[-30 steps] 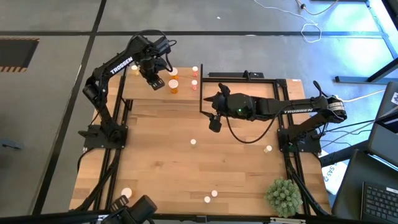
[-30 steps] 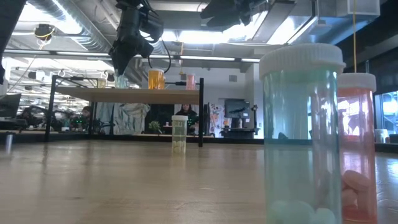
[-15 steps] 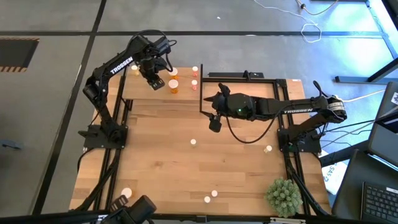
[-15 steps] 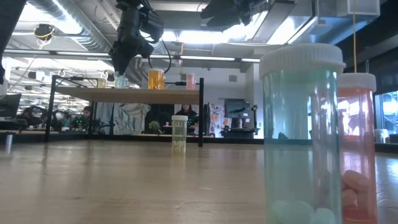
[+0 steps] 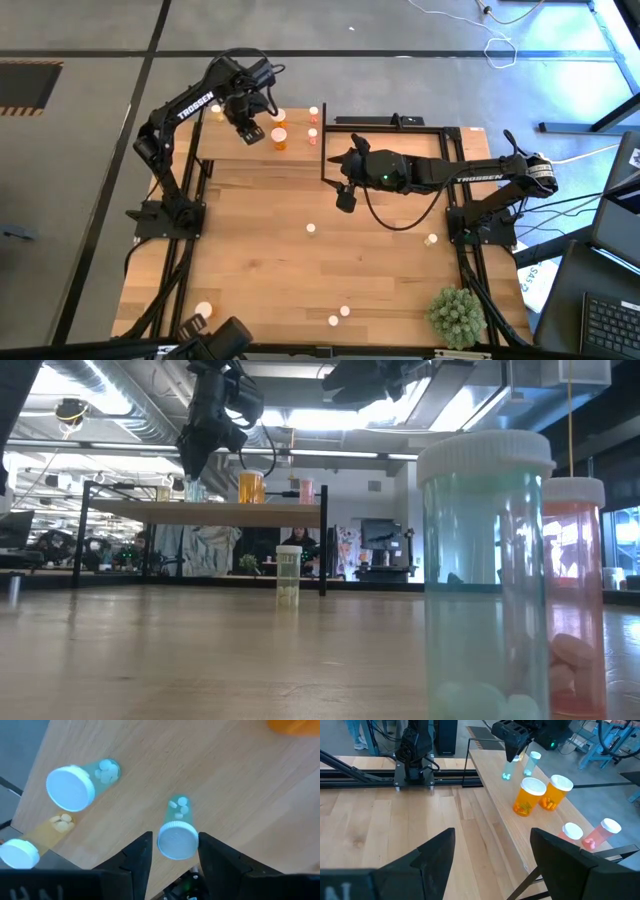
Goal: Pick and place medicine bottles onto shelf by color
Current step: Put the left small yellow pill on the shelf aligned with the yellow pill on the shelf
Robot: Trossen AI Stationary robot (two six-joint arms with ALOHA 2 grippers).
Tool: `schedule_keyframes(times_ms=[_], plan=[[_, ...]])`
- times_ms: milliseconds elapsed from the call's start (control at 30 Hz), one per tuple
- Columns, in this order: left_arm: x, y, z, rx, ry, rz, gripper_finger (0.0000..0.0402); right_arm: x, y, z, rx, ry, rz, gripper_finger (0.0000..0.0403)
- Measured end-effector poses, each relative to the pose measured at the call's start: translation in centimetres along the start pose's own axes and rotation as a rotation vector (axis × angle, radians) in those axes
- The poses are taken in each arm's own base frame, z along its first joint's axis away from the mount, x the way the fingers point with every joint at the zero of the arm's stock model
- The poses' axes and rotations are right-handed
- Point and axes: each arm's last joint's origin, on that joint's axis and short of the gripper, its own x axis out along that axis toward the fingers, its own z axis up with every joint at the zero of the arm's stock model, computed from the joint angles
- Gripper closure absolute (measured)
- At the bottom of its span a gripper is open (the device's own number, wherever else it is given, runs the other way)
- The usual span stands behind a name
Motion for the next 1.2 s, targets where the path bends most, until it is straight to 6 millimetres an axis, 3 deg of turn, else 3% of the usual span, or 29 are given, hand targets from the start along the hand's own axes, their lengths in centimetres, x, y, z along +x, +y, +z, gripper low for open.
schedule_keyframes(times_ms=[367,567,700,1000,1200], plan=[[-3.1,-0.4,0.2,0.026,-0.106,0.064,0.025,0.0,0.0,0.0,0.0,0.0,0.0,0.0142],[-4.9,-1.8,0.3,0.051,-0.181,0.069,0.025,0.0,0.0,0.0,0.001,0.0,0.0,0.0142],[-6.5,-3.9,0.0,0.111,-0.244,0.019,0.025,0.0,0.0,0.0,0.0,0.0,0.0,0.0142],[-10.9,-9.7,-4.6,0.303,-0.398,-0.074,0.025,0.0,0.0,0.0,0.001,0.0,0.0,0.0142],[-11.7,-13.9,-6.2,0.44,-0.414,-0.157,0.025,0.0,0.0,0.0,0.001,0.0,0.0,0.0142]])
